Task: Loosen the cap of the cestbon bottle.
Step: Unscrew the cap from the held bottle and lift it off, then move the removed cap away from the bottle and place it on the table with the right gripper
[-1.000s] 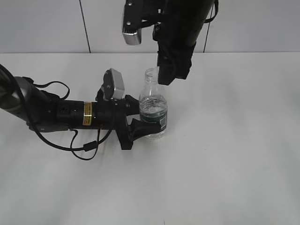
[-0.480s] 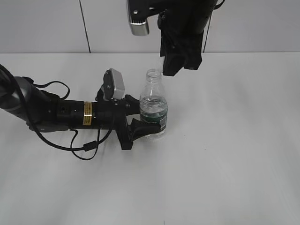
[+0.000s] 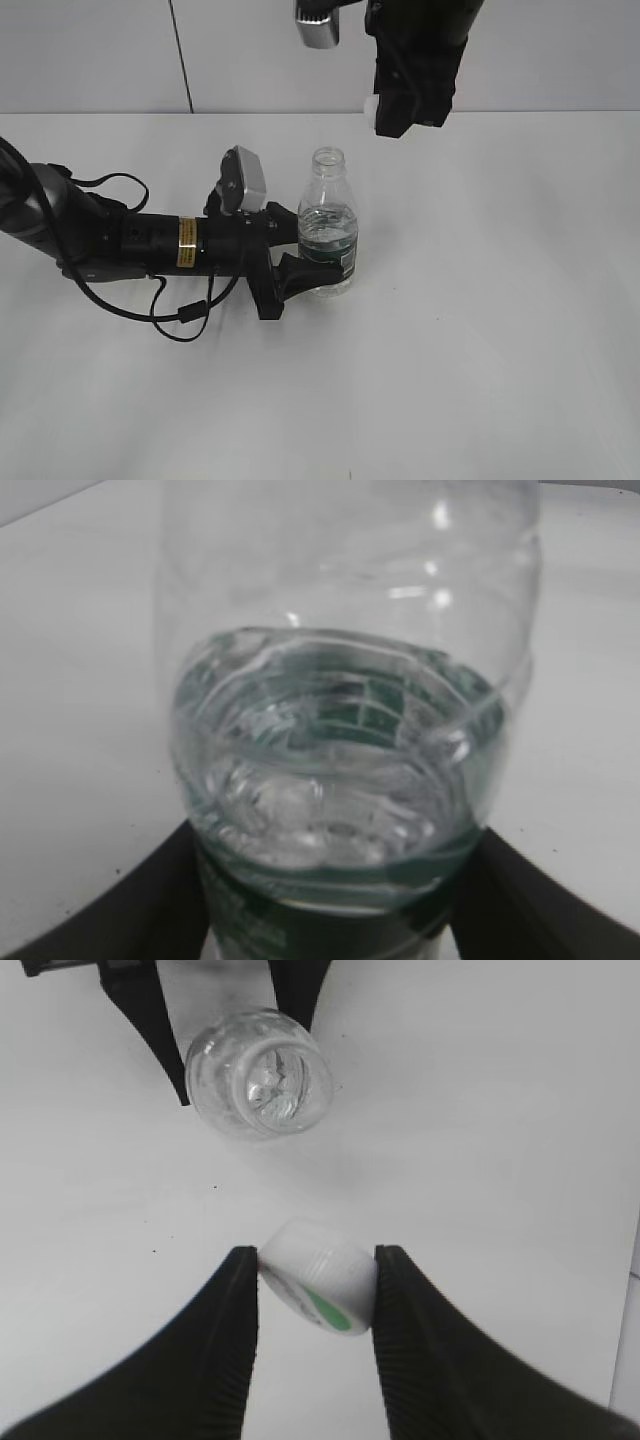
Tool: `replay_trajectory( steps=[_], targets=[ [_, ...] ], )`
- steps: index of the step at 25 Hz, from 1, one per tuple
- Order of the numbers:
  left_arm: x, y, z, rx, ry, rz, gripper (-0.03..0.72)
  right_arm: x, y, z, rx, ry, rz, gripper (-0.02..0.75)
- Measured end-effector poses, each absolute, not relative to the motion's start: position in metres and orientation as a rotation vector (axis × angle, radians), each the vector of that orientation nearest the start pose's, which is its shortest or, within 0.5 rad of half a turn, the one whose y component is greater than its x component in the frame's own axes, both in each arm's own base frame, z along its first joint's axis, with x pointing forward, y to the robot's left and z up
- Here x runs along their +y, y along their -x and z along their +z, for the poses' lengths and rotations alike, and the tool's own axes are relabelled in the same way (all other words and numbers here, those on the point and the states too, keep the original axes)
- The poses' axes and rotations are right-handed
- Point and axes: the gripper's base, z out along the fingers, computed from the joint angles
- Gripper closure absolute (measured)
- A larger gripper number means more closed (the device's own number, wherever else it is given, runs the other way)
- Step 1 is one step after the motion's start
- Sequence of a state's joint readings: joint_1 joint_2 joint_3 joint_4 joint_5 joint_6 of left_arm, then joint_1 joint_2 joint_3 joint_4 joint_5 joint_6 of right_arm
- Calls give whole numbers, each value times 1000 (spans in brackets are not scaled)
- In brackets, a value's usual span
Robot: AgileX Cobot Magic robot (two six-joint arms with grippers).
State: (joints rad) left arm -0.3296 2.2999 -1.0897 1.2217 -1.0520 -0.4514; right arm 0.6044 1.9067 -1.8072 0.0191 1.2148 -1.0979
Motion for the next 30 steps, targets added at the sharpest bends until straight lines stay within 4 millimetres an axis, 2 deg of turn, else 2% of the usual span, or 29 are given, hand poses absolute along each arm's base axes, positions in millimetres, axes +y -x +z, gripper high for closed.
replay_trajectory(
  steps=[5, 8, 10, 13, 16, 19, 23, 30],
  targets=[
    [-196, -344, 62, 1561, -1261, -915, 272, 206, -355, 311, 2013, 1928, -14, 466],
    [-197, -344, 62, 1560, -1263, -916, 272, 173, -373, 312, 2151, 1747, 50, 466],
    [-197, -344, 62, 1560, -1263, -916, 272, 144, -385, 312, 2263, 1591, 63, 466],
    [-197, -344, 62, 1560, -1263, -916, 272, 114, -397, 307, 2415, 1365, 91, 466],
    [-197, -344, 62, 1560, -1263, -916, 272, 93, -408, 295, 2587, 1085, 134, 466],
    [-197, -344, 62, 1560, -1263, -916, 272, 87, -417, 274, 2727, 867, 163, 466],
    [-197, -344, 62, 1559, -1264, -915, 272, 89, -428, 239, 2873, 673, 203, 466],
    [-197, -344, 62, 1559, -1264, -915, 272, 96, -439, 183, 3021, 553, 318, 466]
  ],
)
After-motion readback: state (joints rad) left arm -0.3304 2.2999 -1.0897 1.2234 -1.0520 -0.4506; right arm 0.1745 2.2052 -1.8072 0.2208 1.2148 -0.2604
